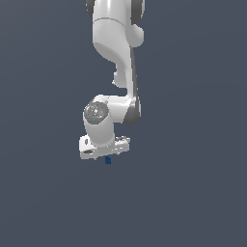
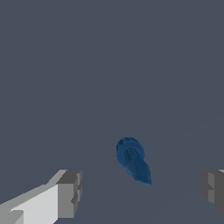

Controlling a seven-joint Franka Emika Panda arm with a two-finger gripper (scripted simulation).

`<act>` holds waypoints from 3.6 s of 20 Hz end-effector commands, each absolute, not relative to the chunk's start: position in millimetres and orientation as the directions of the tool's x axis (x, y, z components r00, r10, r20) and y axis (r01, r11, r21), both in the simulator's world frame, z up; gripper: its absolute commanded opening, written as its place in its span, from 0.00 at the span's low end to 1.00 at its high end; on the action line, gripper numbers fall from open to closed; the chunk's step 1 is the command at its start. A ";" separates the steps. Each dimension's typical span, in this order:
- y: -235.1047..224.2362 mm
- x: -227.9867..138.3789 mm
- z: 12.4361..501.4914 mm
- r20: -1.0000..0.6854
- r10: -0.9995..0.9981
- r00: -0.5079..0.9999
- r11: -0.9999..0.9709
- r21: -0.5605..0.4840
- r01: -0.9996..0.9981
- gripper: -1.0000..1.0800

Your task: Pick up the object and move it to a goal position.

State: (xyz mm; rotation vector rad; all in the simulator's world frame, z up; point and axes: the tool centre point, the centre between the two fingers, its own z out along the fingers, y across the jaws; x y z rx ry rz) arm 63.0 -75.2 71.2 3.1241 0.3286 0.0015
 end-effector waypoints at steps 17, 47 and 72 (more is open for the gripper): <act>-75.3 63.6 42.3 0.000 0.210 0.978 -0.978 0.000 0.210 0.00; 45.7 118.9 212.3 0.000 0.210 0.978 -0.978 0.000 0.210 0.00; 96.3 147.8 283.9 0.000 0.209 0.978 -0.978 0.000 0.209 0.00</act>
